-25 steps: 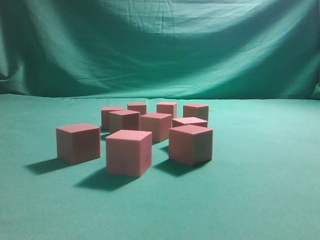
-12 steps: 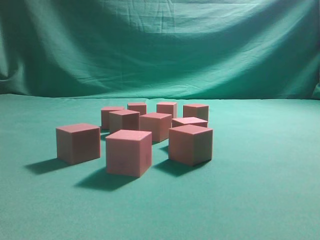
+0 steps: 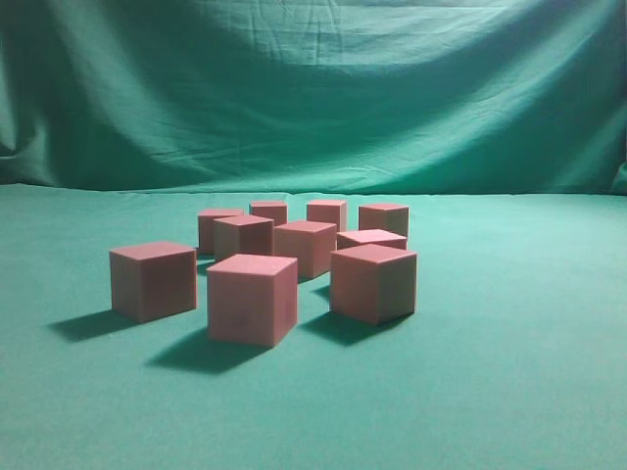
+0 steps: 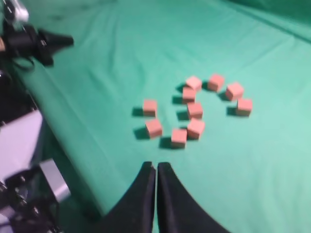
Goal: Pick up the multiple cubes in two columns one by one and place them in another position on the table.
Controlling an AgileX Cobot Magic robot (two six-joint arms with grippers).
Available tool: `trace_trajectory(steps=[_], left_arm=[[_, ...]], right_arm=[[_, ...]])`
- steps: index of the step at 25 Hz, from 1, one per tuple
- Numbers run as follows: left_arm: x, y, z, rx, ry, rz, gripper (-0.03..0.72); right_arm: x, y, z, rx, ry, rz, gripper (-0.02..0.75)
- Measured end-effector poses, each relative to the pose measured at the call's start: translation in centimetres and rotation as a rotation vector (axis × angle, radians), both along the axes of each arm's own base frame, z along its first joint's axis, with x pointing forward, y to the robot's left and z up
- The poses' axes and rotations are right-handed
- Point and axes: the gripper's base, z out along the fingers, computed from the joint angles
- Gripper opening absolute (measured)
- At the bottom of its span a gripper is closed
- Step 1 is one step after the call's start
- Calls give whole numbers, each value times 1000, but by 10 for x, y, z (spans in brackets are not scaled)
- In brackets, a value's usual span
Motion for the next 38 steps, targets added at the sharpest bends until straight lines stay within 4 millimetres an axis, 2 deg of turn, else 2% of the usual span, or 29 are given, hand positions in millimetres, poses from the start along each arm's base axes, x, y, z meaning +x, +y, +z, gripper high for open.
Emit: trace_trajectory(steps=[4, 11, 14, 22, 31, 34, 38], left_arm=[[0, 0, 0, 0, 0, 0, 0], [0, 0, 0, 0, 0, 0, 0], [0, 0, 0, 0, 0, 0, 0], [0, 0, 0, 0, 0, 0, 0], [0, 0, 0, 0, 0, 0, 0], [0, 0, 0, 0, 0, 0, 0], [0, 0, 0, 0, 0, 0, 0]], right_arm=[[9, 6, -29, 27, -78, -48, 0], [28, 16, -74, 191, -356, -263, 0], [34, 17, -100, 233, -405, -376, 0], [40, 9, -158, 299, -318, -710, 0], [45, 3, -213, 248, -253, -863, 0], [47, 3, -227, 243, -249, -867, 0], [47, 3, -228, 248, -248, -869, 0]])
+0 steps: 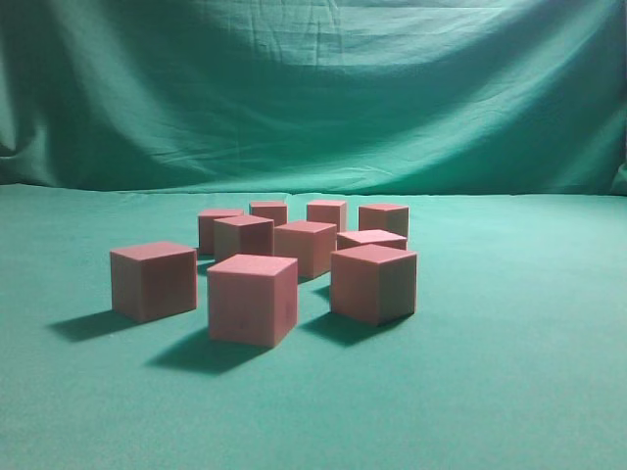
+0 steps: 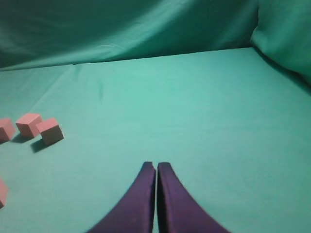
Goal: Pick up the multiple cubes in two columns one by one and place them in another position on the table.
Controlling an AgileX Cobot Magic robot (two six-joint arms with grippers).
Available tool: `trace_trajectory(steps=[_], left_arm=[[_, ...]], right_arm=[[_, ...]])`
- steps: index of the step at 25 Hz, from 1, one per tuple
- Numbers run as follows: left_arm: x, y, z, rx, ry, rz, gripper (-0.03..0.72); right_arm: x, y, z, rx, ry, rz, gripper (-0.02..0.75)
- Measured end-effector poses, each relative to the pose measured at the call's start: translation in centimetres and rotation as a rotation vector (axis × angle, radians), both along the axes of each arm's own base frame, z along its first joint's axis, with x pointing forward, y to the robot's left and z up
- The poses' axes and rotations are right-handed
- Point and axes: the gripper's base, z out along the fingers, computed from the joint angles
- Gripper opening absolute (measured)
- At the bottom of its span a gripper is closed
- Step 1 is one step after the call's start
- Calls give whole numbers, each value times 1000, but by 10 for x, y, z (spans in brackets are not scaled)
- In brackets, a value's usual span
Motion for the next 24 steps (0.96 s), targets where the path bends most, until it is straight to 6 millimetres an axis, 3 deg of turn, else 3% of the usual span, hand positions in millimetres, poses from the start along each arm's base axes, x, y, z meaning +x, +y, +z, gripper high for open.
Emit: trace_trajectory(steps=[6, 24], left_arm=[[0, 0, 0, 0, 0, 0, 0], [0, 0, 0, 0, 0, 0, 0]], right_arm=[[-2, -1, -8, -27, 82, -3, 0], [-2, -1, -8, -80, 82, 11, 0]])
